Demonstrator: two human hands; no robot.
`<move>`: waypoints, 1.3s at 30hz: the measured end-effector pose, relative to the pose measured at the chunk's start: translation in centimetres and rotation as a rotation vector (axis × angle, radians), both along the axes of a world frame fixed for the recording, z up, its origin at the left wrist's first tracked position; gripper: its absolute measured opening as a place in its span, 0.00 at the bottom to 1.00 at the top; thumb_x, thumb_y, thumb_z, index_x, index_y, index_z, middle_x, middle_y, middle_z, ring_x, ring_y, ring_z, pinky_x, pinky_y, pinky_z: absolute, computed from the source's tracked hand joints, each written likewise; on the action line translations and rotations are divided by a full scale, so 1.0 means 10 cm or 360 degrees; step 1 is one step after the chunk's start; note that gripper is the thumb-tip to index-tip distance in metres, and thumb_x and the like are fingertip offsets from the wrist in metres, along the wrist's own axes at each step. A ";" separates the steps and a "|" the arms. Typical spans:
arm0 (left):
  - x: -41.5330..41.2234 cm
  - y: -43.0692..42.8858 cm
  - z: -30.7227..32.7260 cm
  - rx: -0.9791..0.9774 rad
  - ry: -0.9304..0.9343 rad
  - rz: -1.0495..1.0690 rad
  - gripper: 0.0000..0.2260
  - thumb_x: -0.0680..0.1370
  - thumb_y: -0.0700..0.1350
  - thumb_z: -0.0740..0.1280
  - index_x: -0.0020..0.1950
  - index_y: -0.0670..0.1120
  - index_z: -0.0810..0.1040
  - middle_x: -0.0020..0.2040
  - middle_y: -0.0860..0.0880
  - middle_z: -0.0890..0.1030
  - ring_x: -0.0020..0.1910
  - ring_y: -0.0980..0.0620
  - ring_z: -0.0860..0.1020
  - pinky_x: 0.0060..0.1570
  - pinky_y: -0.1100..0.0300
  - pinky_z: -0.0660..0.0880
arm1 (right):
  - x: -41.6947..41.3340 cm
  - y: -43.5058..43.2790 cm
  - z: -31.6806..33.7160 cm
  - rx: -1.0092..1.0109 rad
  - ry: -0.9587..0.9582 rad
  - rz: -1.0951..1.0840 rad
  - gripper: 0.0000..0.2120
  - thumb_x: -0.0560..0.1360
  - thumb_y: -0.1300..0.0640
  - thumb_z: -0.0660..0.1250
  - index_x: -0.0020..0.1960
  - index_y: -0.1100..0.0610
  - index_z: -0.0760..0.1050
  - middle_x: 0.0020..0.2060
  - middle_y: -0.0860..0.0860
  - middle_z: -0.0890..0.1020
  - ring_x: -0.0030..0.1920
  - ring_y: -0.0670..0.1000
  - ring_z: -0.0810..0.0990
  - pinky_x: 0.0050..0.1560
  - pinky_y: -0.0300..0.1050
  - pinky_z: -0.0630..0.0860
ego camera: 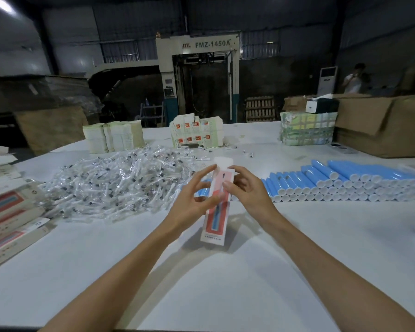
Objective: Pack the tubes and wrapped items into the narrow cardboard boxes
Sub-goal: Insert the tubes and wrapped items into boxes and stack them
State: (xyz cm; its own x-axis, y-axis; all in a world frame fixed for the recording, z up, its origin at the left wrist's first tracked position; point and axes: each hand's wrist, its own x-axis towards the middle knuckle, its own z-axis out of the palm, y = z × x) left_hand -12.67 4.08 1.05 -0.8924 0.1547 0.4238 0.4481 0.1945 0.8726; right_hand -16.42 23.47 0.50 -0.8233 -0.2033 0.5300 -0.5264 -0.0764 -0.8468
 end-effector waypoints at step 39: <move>-0.19 0.02 -0.17 0.0194 -0.0249 -0.0196 0.24 0.77 0.55 0.75 0.72 0.56 0.77 0.57 0.45 0.86 0.54 0.42 0.88 0.47 0.51 0.85 | 0.07 0.17 0.06 0.0353 -0.0087 0.0072 0.13 0.86 0.49 0.63 0.65 0.54 0.71 0.46 0.60 0.85 0.44 0.51 0.84 0.48 0.45 0.81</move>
